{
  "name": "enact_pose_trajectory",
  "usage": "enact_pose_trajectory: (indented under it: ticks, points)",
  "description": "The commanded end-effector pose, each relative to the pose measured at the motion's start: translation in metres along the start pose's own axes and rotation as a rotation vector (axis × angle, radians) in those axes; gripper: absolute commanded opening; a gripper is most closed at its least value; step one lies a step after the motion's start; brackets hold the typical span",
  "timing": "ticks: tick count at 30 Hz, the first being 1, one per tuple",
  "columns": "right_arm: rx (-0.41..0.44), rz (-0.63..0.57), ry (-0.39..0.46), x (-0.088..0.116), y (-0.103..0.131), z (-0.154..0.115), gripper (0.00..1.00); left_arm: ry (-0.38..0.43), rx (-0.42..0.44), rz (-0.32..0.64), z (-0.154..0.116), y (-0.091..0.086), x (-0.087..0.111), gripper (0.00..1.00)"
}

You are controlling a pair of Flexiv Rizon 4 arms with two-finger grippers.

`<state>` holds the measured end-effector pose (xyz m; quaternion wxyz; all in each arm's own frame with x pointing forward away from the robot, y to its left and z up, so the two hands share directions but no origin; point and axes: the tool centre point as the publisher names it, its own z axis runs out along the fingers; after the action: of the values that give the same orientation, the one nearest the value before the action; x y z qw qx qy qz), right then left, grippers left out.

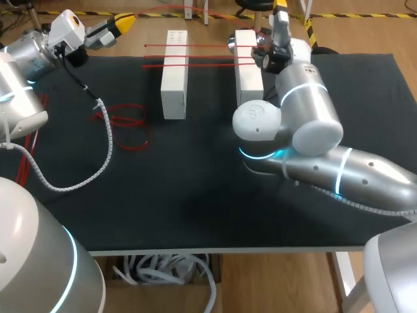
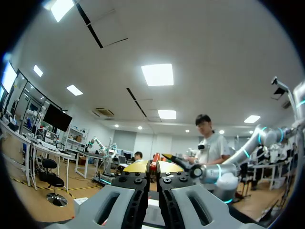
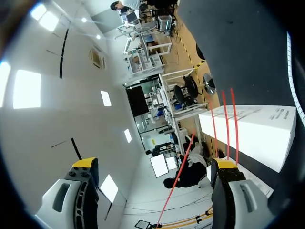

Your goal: Grab the tape and strap the tape.

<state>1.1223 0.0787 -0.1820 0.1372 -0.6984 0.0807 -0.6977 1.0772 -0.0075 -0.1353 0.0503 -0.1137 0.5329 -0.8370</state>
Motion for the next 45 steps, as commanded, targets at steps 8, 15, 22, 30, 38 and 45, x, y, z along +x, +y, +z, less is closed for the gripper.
enact_pose_trajectory:
  ticks: [8, 15, 22, 30, 38, 45]
  points:
    - [-0.003, -0.001, 0.01, 0.001, -0.005, 0.008, 1.0, -0.001, 0.002, 0.002, 0.0, 0.001, 0.001, 0.0]
    - [-0.005, -0.008, 0.027, 0.004, -0.003, 0.01, 1.0, -0.001, 0.002, 0.002, 0.0, 0.001, 0.001, 0.0]
    - [-0.008, -0.007, 0.032, 0.006, -0.001, 0.01, 1.0, -0.001, 0.002, 0.002, 0.0, 0.001, 0.001, 0.0]
    - [0.001, -0.012, 0.011, 0.003, -0.002, 0.005, 0.91, -0.001, 0.002, 0.002, 0.0, 0.001, 0.001, 0.0]
    - [-0.002, -0.023, -0.002, 0.0, -0.002, 0.002, 0.77, -0.001, 0.002, 0.002, 0.0, 0.001, 0.001, 0.0]
    - [-0.005, -0.027, -0.003, 0.0, -0.002, 0.001, 0.49, -0.001, 0.002, 0.002, 0.0, 0.001, 0.001, 0.0]
